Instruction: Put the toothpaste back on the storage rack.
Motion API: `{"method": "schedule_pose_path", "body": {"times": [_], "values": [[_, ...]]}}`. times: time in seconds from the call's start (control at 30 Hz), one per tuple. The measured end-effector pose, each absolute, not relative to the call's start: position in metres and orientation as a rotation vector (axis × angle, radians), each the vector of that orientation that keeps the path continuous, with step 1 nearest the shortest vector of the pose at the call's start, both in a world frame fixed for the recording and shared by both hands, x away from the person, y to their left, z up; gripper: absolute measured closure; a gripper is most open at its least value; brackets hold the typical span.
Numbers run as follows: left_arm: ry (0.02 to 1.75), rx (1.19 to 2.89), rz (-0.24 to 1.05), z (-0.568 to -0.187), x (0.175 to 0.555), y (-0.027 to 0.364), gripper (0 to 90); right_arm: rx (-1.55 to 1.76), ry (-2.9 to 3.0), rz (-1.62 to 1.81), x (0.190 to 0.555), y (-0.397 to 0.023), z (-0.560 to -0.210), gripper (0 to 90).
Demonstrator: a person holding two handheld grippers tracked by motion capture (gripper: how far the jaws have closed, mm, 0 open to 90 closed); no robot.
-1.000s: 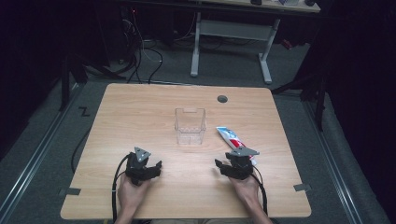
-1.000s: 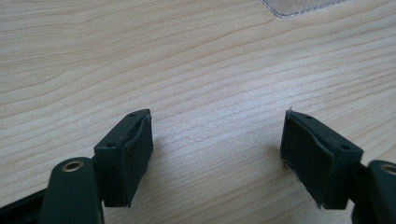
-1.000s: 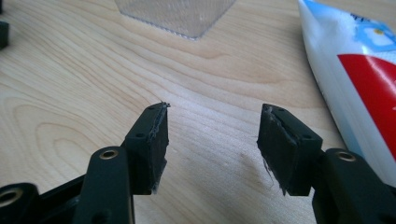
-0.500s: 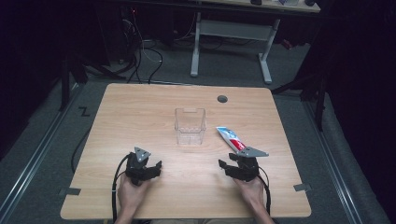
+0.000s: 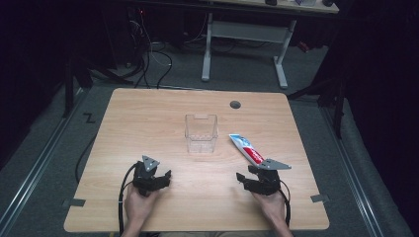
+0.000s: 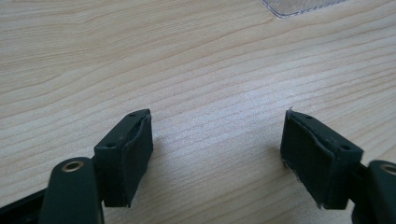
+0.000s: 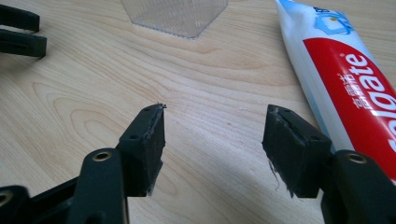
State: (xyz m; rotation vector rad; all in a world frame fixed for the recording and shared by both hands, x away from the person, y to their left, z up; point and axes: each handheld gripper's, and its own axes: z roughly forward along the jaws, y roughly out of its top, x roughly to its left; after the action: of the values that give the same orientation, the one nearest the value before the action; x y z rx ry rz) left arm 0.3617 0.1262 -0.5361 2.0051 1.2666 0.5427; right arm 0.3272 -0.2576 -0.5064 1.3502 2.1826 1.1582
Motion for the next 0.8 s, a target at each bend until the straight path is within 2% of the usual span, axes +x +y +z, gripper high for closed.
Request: {"method": "schedule_pose_path", "body": {"times": [0.4,0.8], "values": [[1.267,2.005,0.543,-0.536,0.362,0.126,25.7,1.366,2.128,1.145,0.321,-0.272,-0.501,48.9],[1.267,2.005,0.543,-0.536,0.362,0.126,25.8,1.375,2.094,1.119,0.324,-0.284,-0.491,52.3]]}}
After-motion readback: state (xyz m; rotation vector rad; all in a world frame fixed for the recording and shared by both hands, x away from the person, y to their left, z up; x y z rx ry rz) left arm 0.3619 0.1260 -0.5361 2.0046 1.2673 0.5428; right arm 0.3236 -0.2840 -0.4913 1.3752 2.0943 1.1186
